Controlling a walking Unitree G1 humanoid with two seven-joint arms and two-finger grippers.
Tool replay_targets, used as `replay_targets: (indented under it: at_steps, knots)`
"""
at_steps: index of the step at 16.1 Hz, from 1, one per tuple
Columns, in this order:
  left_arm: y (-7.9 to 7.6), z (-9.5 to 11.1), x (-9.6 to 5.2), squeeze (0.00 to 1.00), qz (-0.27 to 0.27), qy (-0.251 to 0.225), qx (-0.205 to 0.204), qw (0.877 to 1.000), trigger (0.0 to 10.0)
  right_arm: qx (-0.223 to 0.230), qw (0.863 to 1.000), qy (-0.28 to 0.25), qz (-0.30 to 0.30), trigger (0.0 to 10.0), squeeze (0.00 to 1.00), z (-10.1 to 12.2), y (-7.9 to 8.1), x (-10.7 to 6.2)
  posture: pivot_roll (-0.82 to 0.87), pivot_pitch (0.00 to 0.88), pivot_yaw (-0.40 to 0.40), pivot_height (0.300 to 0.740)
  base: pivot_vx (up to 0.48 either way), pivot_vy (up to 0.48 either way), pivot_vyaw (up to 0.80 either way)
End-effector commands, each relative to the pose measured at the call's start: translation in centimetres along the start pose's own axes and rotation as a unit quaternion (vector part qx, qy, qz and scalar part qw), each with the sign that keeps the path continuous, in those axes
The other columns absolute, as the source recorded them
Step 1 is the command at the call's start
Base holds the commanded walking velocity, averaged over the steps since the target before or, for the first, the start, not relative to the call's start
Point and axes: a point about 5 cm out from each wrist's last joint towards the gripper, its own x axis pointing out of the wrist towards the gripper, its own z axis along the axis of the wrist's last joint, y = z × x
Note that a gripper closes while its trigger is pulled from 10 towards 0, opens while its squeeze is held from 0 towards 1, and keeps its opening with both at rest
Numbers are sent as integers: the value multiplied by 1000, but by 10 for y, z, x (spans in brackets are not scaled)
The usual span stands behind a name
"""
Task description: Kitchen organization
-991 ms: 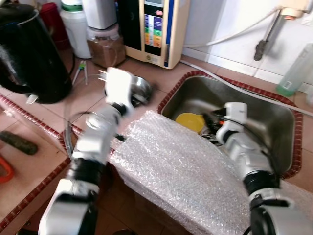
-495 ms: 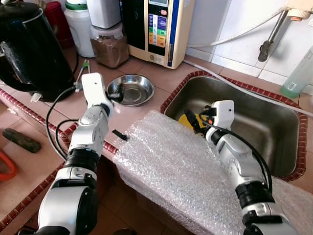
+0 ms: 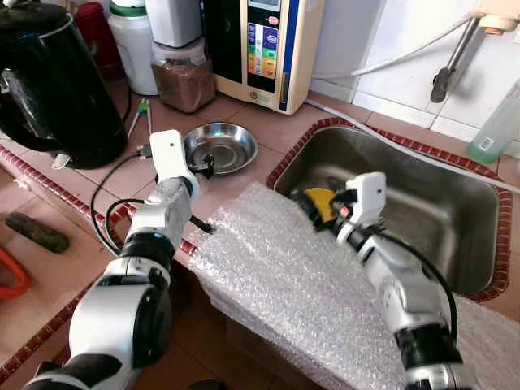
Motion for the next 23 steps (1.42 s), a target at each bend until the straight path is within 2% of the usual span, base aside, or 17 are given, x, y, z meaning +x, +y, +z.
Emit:
replay_targets:
  at_steps: [1, 4, 5, 7, 8, 10, 14, 19, 23]
  knots:
    - [0, -2, 1, 0, 7, 17, -10, 1000, 10000, 4, 1000, -12, 23, 10000, 0, 6, 5, -1, -13, 60, 36, 740, 0, 0, 0]
    - [0, 3, 3, 0, 4, 21, -33, 999, 10000, 20, 995, -31, 96, 10000, 0, 15, 19, -6, -15, 60, 38, 740, 0, 0, 0]
    - [1, 4, 3, 0, 5, 20, -34, 999, 10000, 19, 994, -28, 100, 10000, 0, 15, 20, -7, -15, 59, 38, 740, 0, 0, 0]
    - [2, 4, 3, 0, 6, 31, -67, 997, 10000, 12, 995, -18, 98, 10000, 0, 13, 20, -8, -15, 58, 37, 740, 0, 0, 0]
    - [2, 3, 4, 0, 5, 37, -75, 996, 4980, 12, 995, -15, 99, 10000, 0, 12, 21, -9, -16, 60, 38, 740, 0, 0, 0]
    - [0, 0, 3, 0, -8, 47, -77, 996, 0, 12, 995, -11, 101, 10000, 0, 10, 23, -9, -16, 60, 38, 740, 0, 0, 0]
    - [-1, -7, 3, 0, -17, 63, -67, 996, 0, 8, 994, 0, 105, 10000, 0, 7, 26, -12, -18, 66, 38, 740, 0, 0, 0]
    - [14, -5, 2, 0, -8, 66, -76, 995, 0, 3, 995, 5, 99, 10000, 0, 7, 24, -7, -7, 63, 35, 740, 0, 0, 0]
    - [21, -3, 2, 0, -6, 63, -76, 995, 0, 11, 992, -5, 126, 10000, 0, 12, 31, -8, -14, 59, 37, 740, 0, 0, 0]
